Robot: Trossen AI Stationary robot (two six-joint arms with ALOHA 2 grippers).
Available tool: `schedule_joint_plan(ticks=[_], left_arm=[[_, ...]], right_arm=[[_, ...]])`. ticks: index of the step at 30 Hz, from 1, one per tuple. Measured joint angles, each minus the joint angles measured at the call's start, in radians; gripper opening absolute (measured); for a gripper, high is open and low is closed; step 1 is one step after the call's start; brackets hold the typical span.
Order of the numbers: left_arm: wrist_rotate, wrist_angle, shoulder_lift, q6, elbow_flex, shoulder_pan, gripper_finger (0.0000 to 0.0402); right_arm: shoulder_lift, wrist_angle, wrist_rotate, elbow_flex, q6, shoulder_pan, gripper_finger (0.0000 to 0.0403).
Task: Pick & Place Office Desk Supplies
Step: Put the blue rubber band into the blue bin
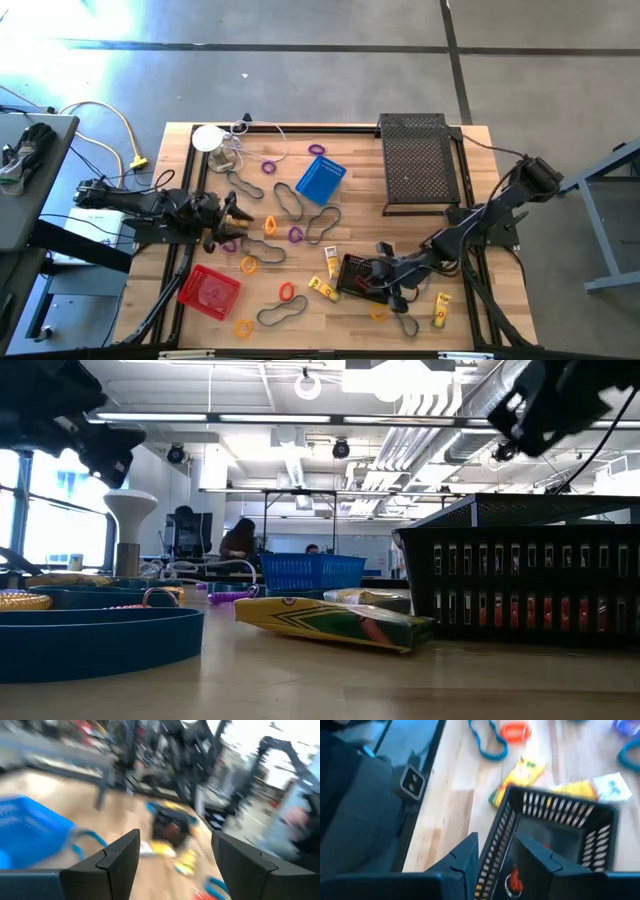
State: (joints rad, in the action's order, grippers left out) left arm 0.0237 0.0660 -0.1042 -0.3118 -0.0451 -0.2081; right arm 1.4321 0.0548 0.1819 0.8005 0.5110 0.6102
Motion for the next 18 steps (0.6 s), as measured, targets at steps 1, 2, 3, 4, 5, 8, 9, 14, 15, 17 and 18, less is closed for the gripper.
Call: schedule_joint_plan(ticks=[1,2,3,4,5,8,9,14,15,17,18], left_arm=[[0.032,-0.003,-0.023,0.002,-0.012,0.000,0.0238],[0.049,-0.002,-0.049,0.006,-0.029,-0.001,0.0238],[0.047,0.009,-0.078,0.014,-0.046,-0.001,0.0238],[0.036,0.026,-0.112,0.022,-0.062,-0.001,0.0238],[0.019,0.047,-0.152,0.032,-0.079,0.000,0.0238],[0.008,0.105,-0.294,0.082,-0.125,0.000,0.0238],[0.011,0.118,-0.346,0.104,-0.147,0.000,0.0238],[0.023,0.127,-0.590,0.198,-0.235,0.004,0.0238],[0.023,0.133,-0.634,0.216,-0.244,0.004,0.0238],[0.023,0.183,-0.722,0.260,-0.245,0.009,0.0238],[0.024,0.231,-0.764,0.290,-0.245,0.013,0.0238]], right_arm=[[-0.006,-0.007,0.029,0.000,-0.022,0.011,0.0109],[-0.007,-0.016,0.062,0.000,-0.052,0.021,0.0109],[-0.007,-0.030,0.096,0.000,-0.087,0.033,0.0109],[-0.007,-0.044,0.129,0.000,-0.126,0.043,0.0109],[-0.007,-0.060,0.161,0.000,-0.165,0.054,0.0109],[-0.007,-0.108,0.199,0.000,-0.254,0.064,0.0109],[-0.007,-0.122,0.198,0.000,-0.266,0.064,0.0109],[-0.006,-0.202,0.135,0.000,-0.249,0.060,0.0110],[-0.006,-0.214,0.108,0.000,-0.247,0.060,0.0111],[-0.006,-0.217,0.075,0.000,-0.250,0.060,0.0112],[-0.006,-0.216,0.072,0.000,-0.251,0.060,0.0112]])
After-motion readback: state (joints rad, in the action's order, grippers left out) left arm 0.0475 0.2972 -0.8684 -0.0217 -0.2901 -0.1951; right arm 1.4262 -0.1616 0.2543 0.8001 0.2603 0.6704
